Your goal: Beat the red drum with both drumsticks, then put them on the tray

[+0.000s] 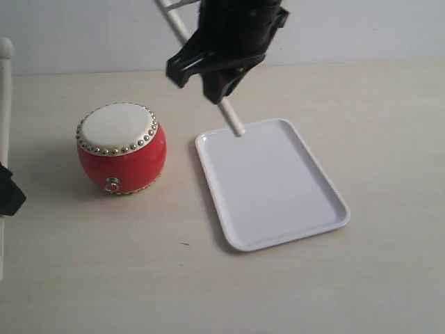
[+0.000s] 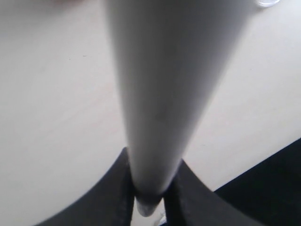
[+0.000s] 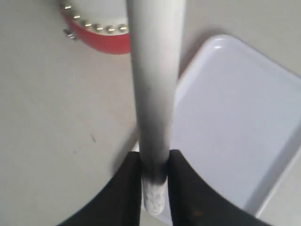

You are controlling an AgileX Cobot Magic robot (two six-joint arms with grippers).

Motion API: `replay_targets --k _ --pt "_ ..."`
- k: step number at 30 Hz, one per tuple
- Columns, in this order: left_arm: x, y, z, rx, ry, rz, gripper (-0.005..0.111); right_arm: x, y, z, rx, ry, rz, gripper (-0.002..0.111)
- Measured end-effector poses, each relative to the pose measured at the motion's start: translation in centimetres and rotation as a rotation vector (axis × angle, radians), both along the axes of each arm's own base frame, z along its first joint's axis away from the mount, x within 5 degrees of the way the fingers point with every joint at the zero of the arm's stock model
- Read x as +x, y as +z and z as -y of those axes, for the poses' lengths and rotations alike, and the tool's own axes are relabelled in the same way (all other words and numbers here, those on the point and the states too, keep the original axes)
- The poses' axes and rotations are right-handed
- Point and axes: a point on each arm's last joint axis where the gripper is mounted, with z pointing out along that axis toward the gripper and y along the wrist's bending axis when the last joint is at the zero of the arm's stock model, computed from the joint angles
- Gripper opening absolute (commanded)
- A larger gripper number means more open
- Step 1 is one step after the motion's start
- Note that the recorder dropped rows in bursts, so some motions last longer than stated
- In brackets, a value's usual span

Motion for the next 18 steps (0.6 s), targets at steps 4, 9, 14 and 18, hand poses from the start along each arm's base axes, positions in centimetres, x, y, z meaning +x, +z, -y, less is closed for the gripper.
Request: replay_targets --k 4,9,14,18 --pt "0.5 -0.7 0.3 -0.006 -0.008 -0.032 0.0 3.0 -2.6 4.4 0.012 -0.172 -0.114 0.0" --pt "0.6 -0.7 0.4 -0.013 -0.008 -0.032 0.0 4.7 -8.8 9.4 -0.062 -0.321 -0.314 0.0" --pt "0.6 -0.6 0.6 -0.032 -0.001 -0.027 0.0 5.2 -12.7 11.0 -0.109 -0.368 -0.418 0.0" --pt "0.6 -0.6 0.6 -0.037 0.0 -0.026 0.0 5.4 -14.9 10.8 -0.129 -0.371 -0.473 0.0"
